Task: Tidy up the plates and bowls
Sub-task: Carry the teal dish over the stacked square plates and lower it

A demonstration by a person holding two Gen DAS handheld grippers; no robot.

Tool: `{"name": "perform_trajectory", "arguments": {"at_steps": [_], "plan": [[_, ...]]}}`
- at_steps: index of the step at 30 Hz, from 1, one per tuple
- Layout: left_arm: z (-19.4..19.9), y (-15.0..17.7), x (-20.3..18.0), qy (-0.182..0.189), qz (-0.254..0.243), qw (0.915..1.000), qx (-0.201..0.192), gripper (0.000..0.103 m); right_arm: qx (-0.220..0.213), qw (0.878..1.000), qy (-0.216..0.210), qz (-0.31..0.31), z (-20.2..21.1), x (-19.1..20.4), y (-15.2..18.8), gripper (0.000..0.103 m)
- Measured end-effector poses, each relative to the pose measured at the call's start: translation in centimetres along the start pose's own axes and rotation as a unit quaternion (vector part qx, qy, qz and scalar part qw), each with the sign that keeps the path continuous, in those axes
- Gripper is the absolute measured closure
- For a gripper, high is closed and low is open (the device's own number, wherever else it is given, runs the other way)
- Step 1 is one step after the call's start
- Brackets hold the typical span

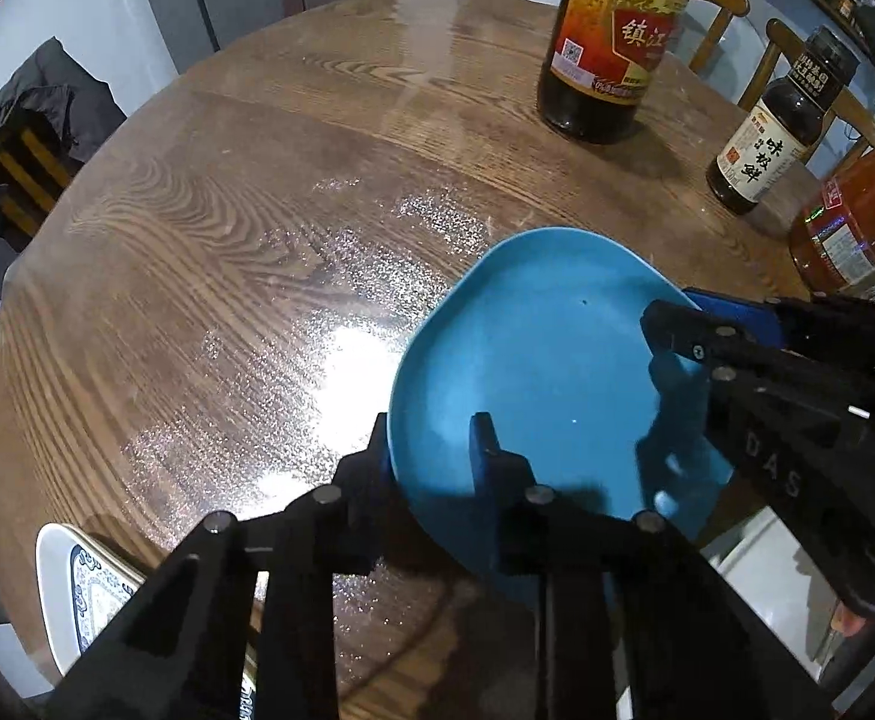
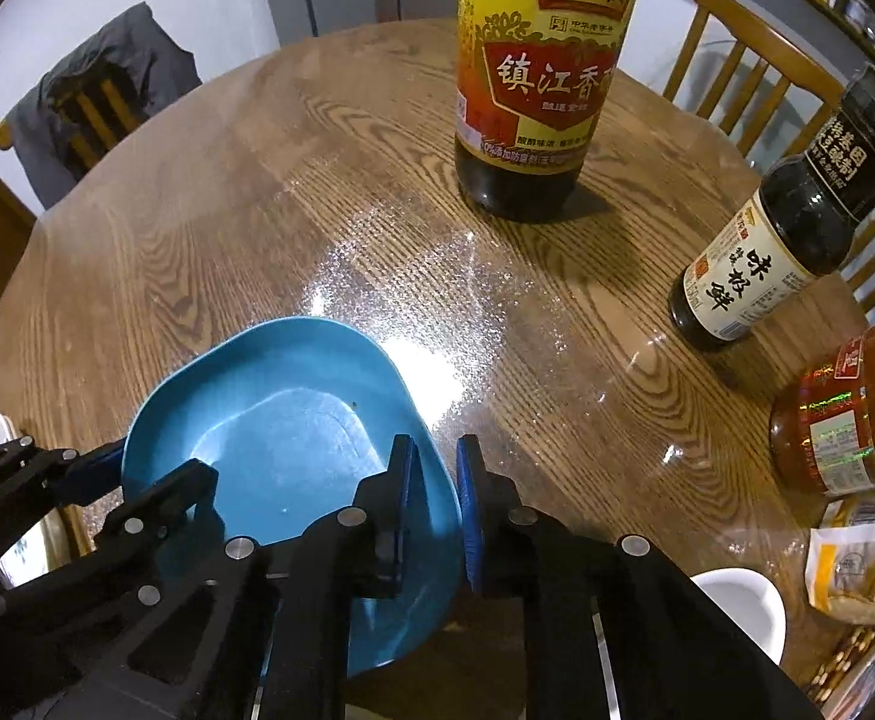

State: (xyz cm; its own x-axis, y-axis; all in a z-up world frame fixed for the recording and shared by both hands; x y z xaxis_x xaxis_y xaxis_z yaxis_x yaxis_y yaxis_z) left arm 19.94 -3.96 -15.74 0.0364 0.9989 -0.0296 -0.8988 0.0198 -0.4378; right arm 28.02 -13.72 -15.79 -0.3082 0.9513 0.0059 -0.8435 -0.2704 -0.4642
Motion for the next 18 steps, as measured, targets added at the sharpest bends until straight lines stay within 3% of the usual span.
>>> {"name": "perform_trajectory", "arguments": {"at_steps": [9,18], "plan": [[1.2,-0.9,0.2,0.015,0.002,0.9998,-0.012,0.082,-0.026,0.999,-0.001,-0.021,1.9,-0.9,-0.1,0.091],[5.1,-1.8,1.6,0.017,-0.002,0.9985,-0.053,0.082,-0.084,0.996,0.003,-0.026,7.3,0.2,-1.5,0.092]]}}
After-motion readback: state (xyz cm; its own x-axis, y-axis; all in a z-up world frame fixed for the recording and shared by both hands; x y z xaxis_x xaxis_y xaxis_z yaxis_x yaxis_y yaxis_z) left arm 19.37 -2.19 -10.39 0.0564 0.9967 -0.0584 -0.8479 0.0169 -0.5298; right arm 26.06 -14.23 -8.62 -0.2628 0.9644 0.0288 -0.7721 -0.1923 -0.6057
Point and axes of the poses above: each gripper's, at about its wrist camera, not at the fingertips, and z roughly against the way its jaws point, x to its left, y to its underside, the point moved 5 cm from there along -z, roughly the way its jaws point, and after that the axes turned 4 degrees about -x, right-handed, at the moved point
